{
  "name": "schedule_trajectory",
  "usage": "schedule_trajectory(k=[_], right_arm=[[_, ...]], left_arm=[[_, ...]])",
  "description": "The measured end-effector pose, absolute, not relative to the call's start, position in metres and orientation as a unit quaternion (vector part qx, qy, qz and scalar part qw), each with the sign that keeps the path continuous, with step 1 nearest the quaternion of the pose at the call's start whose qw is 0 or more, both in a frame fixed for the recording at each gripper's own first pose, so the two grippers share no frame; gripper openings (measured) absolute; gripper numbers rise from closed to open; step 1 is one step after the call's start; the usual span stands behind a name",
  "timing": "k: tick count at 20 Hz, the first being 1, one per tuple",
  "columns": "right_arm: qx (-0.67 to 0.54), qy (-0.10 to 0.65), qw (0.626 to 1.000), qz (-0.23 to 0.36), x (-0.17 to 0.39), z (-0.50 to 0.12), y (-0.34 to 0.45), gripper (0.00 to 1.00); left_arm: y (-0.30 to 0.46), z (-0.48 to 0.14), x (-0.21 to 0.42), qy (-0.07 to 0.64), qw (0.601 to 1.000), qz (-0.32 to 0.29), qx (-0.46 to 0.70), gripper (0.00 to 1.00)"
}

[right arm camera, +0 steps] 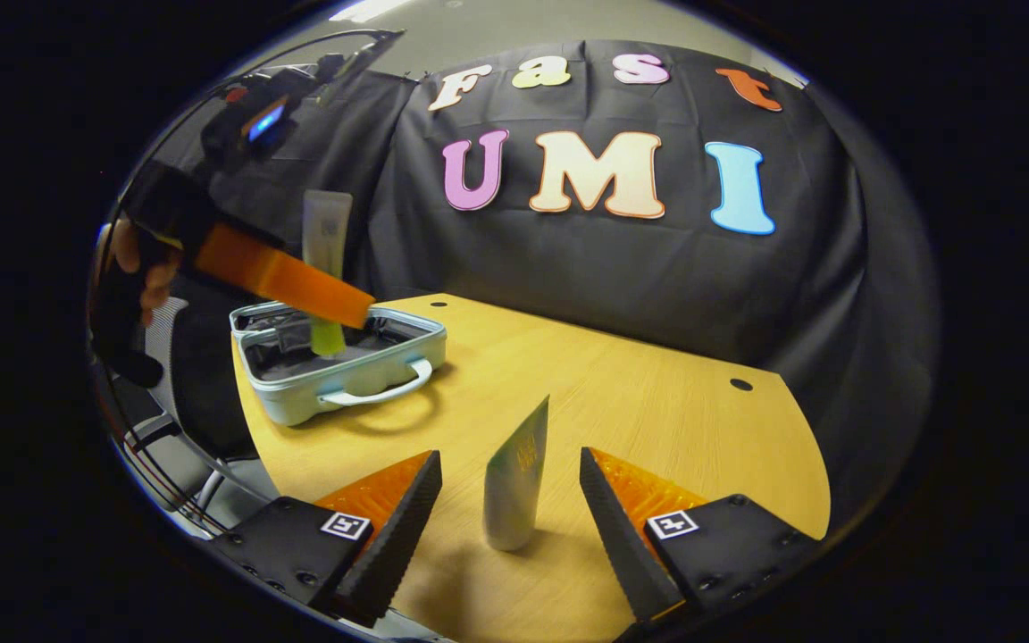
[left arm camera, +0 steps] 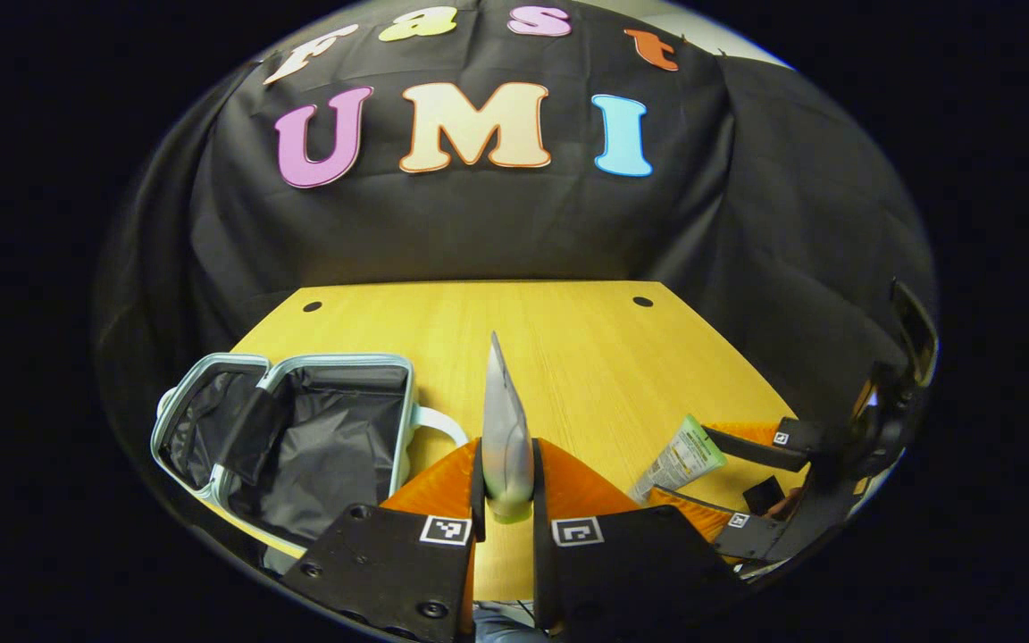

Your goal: First open the suitcase, pack the skin care products into it, and then close the suitcase.

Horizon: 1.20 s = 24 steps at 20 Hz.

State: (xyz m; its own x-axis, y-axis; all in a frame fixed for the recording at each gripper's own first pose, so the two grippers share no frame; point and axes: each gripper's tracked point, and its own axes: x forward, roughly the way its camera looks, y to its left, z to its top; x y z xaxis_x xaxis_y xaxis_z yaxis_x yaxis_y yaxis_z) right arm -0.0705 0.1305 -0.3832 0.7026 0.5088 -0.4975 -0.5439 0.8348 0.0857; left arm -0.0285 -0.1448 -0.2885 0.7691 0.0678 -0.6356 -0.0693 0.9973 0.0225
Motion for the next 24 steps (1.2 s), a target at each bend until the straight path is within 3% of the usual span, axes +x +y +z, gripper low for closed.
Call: schedule_trajectory(k=[3, 6, 11, 13, 20, 24], right_arm=[[-0.012, 0.28, 0.922, 0.266, -0.061, -0.404, 0.132, 0.84], [-0.02, 0.312, 0.913, 0.264, -0.068, -0.436, 0.133, 0.84], [-0.018, 0.342, 0.9, 0.27, -0.074, -0.441, 0.144, 0.37], [-0.003, 0.364, 0.891, 0.271, -0.077, -0.435, 0.149, 0.29], [0.055, 0.363, 0.891, 0.266, -0.057, -0.366, 0.192, 0.24], [0.072, 0.353, 0.893, 0.271, -0.052, -0.333, 0.226, 0.27]], left_arm=[[-0.126, -0.277, -0.043, 0.34, 0.938, 0.064, 0.008, 0.19], [-0.111, -0.275, -0.055, 0.348, 0.933, 0.085, 0.0, 0.18], [-0.081, -0.273, -0.064, 0.358, 0.928, 0.103, 0.005, 0.18], [-0.068, -0.275, -0.065, 0.367, 0.924, 0.106, 0.006, 0.18], [0.001, -0.314, -0.086, 0.461, 0.879, 0.118, 0.036, 0.18], [0.028, -0.346, -0.097, 0.505, 0.855, 0.118, 0.034, 0.18]])
